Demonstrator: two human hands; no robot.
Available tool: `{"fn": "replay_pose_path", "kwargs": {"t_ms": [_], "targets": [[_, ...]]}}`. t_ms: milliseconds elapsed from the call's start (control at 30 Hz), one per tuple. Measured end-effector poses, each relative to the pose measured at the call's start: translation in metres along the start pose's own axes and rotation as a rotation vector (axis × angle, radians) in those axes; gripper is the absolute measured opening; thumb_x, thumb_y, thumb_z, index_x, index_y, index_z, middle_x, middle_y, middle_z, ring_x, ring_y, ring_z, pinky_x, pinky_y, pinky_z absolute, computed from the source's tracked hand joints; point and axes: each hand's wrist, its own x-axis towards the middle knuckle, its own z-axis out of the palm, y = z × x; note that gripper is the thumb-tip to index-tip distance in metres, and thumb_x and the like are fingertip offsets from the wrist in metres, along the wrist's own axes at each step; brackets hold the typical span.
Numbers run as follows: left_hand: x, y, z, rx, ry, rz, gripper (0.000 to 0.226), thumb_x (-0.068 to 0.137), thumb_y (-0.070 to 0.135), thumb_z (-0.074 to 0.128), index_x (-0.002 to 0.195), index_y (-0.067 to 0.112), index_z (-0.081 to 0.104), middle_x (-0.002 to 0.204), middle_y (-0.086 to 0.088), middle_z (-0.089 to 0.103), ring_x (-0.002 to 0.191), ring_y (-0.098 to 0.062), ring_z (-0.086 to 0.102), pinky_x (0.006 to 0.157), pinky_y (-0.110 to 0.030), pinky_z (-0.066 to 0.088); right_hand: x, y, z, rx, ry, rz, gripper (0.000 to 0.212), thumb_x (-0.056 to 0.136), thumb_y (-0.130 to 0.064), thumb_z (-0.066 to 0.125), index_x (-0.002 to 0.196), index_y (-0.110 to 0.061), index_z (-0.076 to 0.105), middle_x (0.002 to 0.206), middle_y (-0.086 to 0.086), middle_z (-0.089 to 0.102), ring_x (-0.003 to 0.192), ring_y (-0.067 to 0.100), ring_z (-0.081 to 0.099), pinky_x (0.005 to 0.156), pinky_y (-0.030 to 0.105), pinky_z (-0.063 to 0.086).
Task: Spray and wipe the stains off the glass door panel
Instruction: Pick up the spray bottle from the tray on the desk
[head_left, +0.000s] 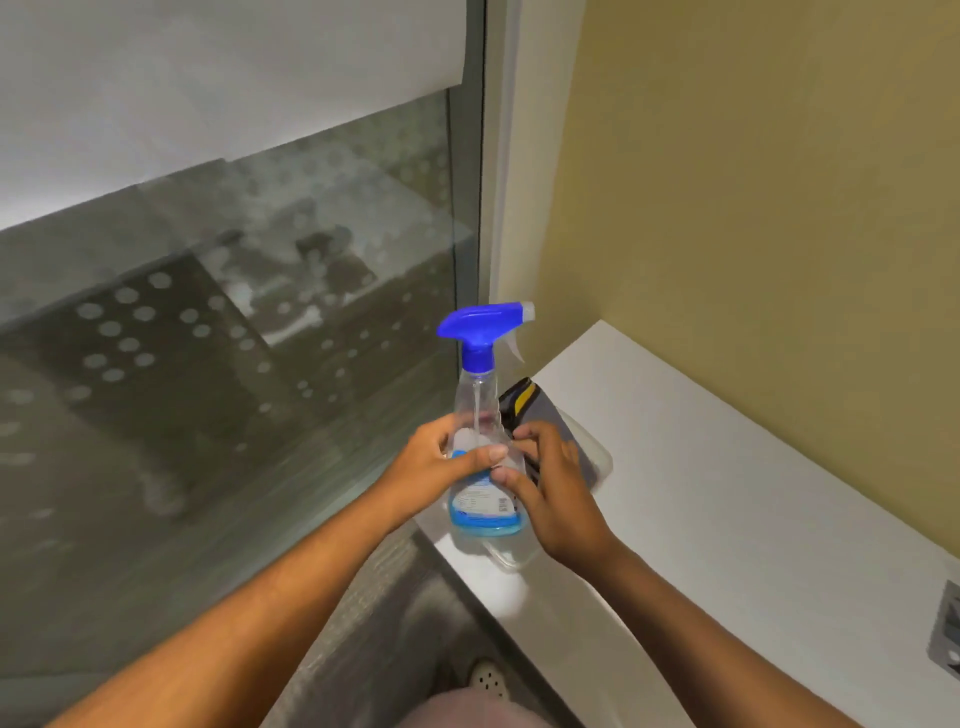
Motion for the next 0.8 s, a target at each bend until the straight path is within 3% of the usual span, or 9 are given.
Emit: {"fn": "replay_pose_path", "kwargs": {"t_ms": [100, 200, 267, 367, 500, 567, 633, 733, 800], "targets": [[-0.021, 0.013, -0.013, -0.121, 0.078, -0.015, 0.041, 0.081, 0.042, 0.081, 0.121, 0.035, 0.071, 0.11, 0.01, 0.084, 0.101, -0.012, 0.081, 0.084, -0.024, 0.064, -0.001, -0.024, 0.013, 0.167, -0.112, -0.045, 0.035, 0.097, -0.043, 0.065, 0.122, -0.041, 0.041, 0.131, -0.009, 0.06, 0.121, 0.017, 0.067, 0.085, 0.033, 0.065], [-0.045, 0.013, -0.031, -0.138, 0.192, -0.027, 0.027, 0.089, 0.039, 0.082, 0.113, 0.032, 0.074, 0.111, 0.005, 0.083, 0.1, -0.015, 0.081, 0.084, -0.028, 0.064, -0.001, -0.045, 0.032, 0.237, -0.188, -0.095, 0.033, 0.101, -0.024, 0.066, 0.125, -0.027, 0.044, 0.123, -0.017, 0.062, 0.113, -0.004, 0.068, 0.075, 0.02, 0.062], [-0.064, 0.009, -0.044, -0.159, 0.283, -0.046, 0.016, 0.093, 0.037, 0.081, 0.108, 0.035, 0.075, 0.112, 0.002, 0.083, 0.101, -0.021, 0.082, 0.086, -0.037, 0.064, -0.001, -0.061, 0.048, 0.24, -0.168, -0.106, 0.035, 0.098, -0.021, 0.07, 0.123, -0.023, 0.045, 0.114, -0.02, 0.061, 0.105, -0.005, 0.069, 0.072, 0.015, 0.058], [-0.097, -0.004, -0.066, -0.223, 0.438, -0.068, 0.014, 0.089, 0.042, 0.08, 0.103, 0.04, 0.077, 0.115, -0.004, 0.083, 0.102, -0.029, 0.081, 0.091, -0.046, 0.064, -0.005, -0.091, 0.074, 0.282, -0.053, -0.123, 0.035, 0.092, -0.028, 0.074, 0.118, -0.028, 0.051, 0.111, -0.016, 0.063, 0.107, 0.007, 0.065, 0.084, 0.021, 0.056], [-0.15, -0.021, -0.09, -0.145, 0.653, -0.054, 0.018, 0.094, 0.031, 0.08, 0.11, 0.033, 0.074, 0.099, 0.016, 0.081, 0.09, -0.002, 0.075, 0.085, -0.026, 0.06, -0.02, -0.152, 0.115, 0.416, -0.098, -0.237, 0.04, 0.085, -0.034, 0.072, 0.121, -0.025, 0.057, 0.115, -0.007, 0.068, 0.108, 0.012, 0.067, 0.096, 0.035, 0.057], [-0.178, -0.025, -0.099, -0.045, 0.722, -0.061, 0.03, 0.089, 0.038, 0.077, 0.118, 0.03, 0.072, 0.107, 0.014, 0.081, 0.102, -0.004, 0.076, 0.092, -0.031, 0.06, -0.03, -0.182, 0.141, 0.471, -0.154, -0.233, 0.048, 0.082, -0.043, 0.08, 0.121, -0.025, 0.059, 0.113, -0.004, 0.071, 0.105, 0.016, 0.071, 0.093, 0.038, 0.059], [-0.209, -0.032, -0.107, 0.032, 0.812, -0.067, 0.039, 0.084, 0.04, 0.072, 0.121, 0.026, 0.07, 0.11, 0.007, 0.081, 0.107, -0.014, 0.076, 0.093, -0.041, 0.06, -0.042, -0.209, 0.169, 0.47, -0.182, -0.211, 0.05, 0.077, -0.045, 0.087, 0.115, -0.022, 0.063, 0.102, -0.005, 0.074, 0.091, 0.009, 0.073, 0.083, 0.031, 0.06], [-0.257, -0.042, -0.115, 0.121, 0.956, -0.068, 0.017, 0.091, 0.025, 0.064, 0.107, 0.022, 0.062, 0.096, 0.004, 0.076, 0.091, -0.023, 0.071, 0.085, -0.048, 0.059, -0.066, -0.24, 0.207, 0.469, -0.213, -0.245, 0.033, 0.079, -0.038, 0.087, 0.091, -0.015, 0.065, 0.074, -0.007, 0.067, 0.067, 0.009, 0.062, 0.071, 0.035, 0.054], [-0.292, -0.048, -0.121, 0.091, 0.997, -0.038, 0.022, 0.093, 0.038, 0.058, 0.108, 0.023, 0.06, 0.097, 0.005, 0.073, 0.09, -0.02, 0.07, 0.086, -0.049, 0.059, -0.088, -0.259, 0.23, 0.491, -0.272, -0.266, 0.03, 0.085, -0.033, 0.082, 0.088, -0.008, 0.065, 0.073, 0.006, 0.068, 0.07, 0.013, 0.061, 0.072, 0.042, 0.054]]}}
